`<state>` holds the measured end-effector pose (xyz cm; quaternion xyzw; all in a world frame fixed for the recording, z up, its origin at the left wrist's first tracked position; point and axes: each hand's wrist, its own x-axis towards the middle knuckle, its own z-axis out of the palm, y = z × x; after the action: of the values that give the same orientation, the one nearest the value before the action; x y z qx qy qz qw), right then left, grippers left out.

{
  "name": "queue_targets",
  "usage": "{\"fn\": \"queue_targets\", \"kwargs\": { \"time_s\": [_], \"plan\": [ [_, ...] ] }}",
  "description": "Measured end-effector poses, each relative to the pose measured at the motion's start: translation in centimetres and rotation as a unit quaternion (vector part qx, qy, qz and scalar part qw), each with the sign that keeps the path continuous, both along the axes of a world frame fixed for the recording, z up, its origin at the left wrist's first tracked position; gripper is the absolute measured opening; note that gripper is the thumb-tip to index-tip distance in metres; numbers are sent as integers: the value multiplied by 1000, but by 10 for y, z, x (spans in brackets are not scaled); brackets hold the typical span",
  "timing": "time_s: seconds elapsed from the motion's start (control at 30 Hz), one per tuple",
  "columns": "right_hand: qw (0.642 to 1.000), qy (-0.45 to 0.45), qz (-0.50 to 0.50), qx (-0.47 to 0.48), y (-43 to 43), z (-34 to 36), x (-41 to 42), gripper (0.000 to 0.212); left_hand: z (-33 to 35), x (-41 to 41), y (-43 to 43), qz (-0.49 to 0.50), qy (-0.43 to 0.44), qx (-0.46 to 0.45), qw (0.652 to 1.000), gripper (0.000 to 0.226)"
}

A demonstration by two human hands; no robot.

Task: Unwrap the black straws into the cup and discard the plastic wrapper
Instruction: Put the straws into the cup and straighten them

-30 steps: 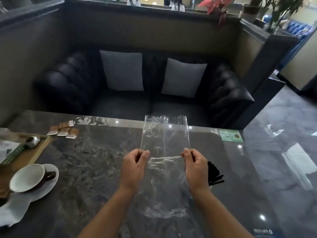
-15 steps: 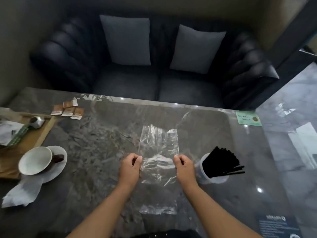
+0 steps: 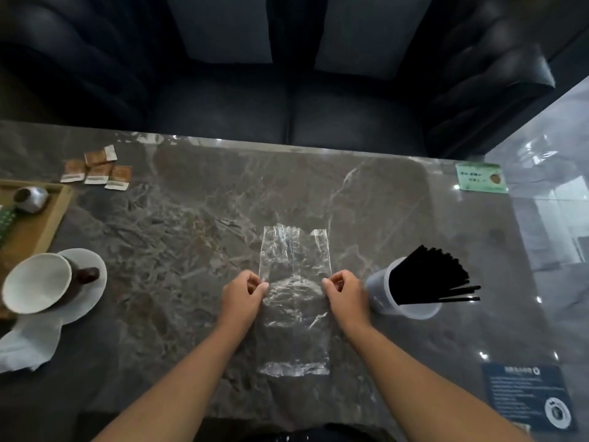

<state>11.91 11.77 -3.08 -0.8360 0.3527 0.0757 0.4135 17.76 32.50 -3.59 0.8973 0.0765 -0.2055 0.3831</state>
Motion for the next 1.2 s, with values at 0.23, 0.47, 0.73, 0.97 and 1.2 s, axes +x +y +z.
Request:
{"fn": "queue_targets", "kwargs": {
  "time_s": [0.23, 0.47, 0.73, 0.97, 1.2],
  "plan": [
    [980, -65, 128, -135, 6, 14, -16, 40, 16, -6, 0, -66, -79, 54, 993, 28],
    [929, -37, 311, -196, 27, 8, -18, 50, 6, -28, -25, -326, -201, 114, 917, 57],
    [906, 12, 379, -186, 14, -12, -35, 86, -9, -27, 3, -351, -127, 187, 909, 88],
    [889, 60, 417, -182, -14, -10, -44, 117, -7, -24, 24, -375, -76, 215, 899, 116],
    [880, 76, 433, -180, -15, -5, -42, 126, -5, -26, 30, -395, -51, 225, 889, 124]
  ]
}}
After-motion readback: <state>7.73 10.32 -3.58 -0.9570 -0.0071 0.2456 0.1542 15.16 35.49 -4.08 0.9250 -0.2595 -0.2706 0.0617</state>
